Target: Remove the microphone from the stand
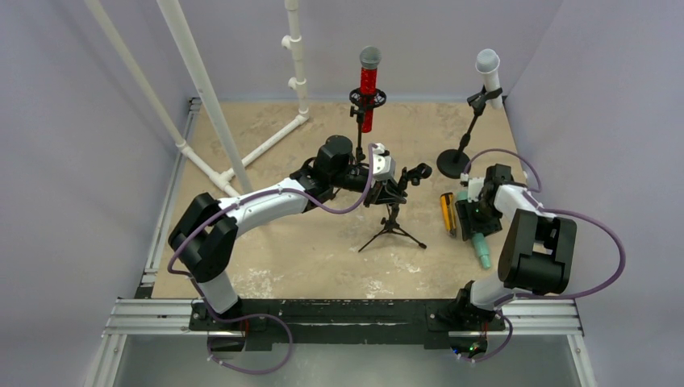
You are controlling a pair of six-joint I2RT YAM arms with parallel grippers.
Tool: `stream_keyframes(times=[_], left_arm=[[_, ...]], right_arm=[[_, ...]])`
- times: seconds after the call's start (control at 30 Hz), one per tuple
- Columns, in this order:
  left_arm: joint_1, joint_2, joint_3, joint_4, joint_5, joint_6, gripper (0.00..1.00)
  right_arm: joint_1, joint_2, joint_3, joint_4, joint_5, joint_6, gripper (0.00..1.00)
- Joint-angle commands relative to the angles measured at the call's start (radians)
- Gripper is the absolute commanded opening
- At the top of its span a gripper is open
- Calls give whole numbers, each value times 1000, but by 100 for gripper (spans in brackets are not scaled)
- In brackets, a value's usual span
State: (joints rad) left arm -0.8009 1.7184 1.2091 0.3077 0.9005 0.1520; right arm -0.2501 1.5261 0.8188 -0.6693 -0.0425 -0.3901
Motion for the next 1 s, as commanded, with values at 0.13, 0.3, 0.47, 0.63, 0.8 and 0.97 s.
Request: stream_keyframes(times=[0.13, 0.3, 0.47, 0.63, 0.8, 0.97], left_arm=[[8, -26, -10, -73, -8, 75, 0], [7, -30, -14, -80, -9, 82, 0], [7, -31, -14, -85, -8, 91, 0], [7, -29, -13, -87, -8, 91, 0], [7, -34, -17, -94, -9, 101, 0], [7, -34, -19, -98, -6, 103, 0]], right_arm=[[2, 6, -5, -44, -41, -5, 59], [3, 8, 10, -81, -70, -16, 57], [3, 7, 26, -121, -105, -41, 56], [4, 7, 33, -131, -110, -47, 57], [3, 6, 37, -133, -106, -45, 58], [2, -5, 51, -142, -104, -46, 60]])
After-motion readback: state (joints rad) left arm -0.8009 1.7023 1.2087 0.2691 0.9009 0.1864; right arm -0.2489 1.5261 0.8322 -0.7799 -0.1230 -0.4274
